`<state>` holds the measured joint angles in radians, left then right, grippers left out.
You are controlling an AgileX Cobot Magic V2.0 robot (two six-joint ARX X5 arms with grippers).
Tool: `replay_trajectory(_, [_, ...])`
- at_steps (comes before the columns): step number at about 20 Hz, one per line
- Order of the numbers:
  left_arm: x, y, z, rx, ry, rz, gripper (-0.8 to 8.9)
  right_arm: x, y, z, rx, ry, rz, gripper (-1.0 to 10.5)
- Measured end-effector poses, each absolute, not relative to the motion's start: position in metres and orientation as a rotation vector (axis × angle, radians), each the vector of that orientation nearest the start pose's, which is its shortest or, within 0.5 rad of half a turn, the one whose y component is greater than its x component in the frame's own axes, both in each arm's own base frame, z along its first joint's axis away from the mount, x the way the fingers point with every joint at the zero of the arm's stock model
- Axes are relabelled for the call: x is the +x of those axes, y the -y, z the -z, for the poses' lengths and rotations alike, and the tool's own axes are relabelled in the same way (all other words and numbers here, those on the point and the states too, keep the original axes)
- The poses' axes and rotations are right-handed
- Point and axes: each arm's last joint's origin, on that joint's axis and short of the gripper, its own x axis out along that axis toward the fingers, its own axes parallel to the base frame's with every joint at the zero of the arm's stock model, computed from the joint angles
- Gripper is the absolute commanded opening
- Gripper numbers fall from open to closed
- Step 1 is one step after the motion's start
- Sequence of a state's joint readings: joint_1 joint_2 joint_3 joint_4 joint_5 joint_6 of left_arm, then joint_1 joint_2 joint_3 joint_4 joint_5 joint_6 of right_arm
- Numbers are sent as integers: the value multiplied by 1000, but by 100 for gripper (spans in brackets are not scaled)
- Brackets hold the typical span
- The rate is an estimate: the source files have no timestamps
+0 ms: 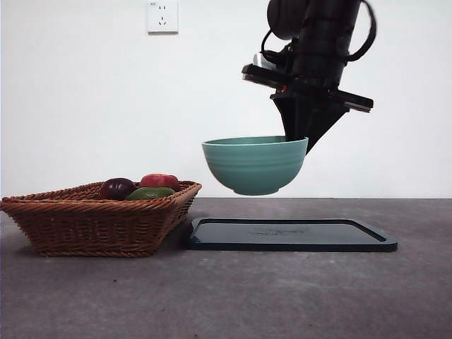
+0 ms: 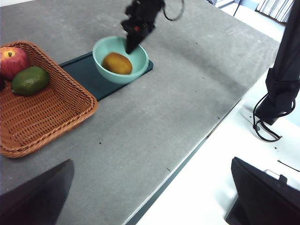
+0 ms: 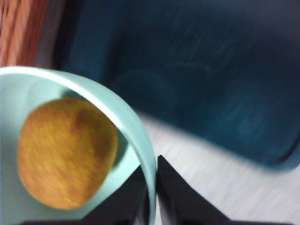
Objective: Pick up the wifruite, put it on the bowl, pick up the plate, put it on desk
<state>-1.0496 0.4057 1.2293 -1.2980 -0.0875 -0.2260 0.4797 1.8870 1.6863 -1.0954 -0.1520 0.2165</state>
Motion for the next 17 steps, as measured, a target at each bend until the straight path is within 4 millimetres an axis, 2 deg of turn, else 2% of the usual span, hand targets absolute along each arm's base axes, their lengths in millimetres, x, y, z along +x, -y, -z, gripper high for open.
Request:
replay_trajectory(3, [-5,-14,-384,60,-517,888,625,369,-172,-268,-7,-1336,-363,5])
replay_trajectory(6, [-5,-14,-384,60,-517,888,625,391,-163,-250,7,-1358,-331,5])
replay_trajectory(9, [-5,-14,-384,60,-517,887,625,400,-159,-233,9,-1396,-314,5])
replay_trajectory(13, [-5,-14,-384,60,-517,887,625,405,-163,-209,14,-1458,-326,5])
replay_trajectory(16, [-5,-14,-384,60,-517,887,625,405,-163,-208,12,-1466,-324,6])
replay_trajectory(17, [-5,-14,-384,60,-517,887,625,405,-163,-208,12,-1467,-323,42])
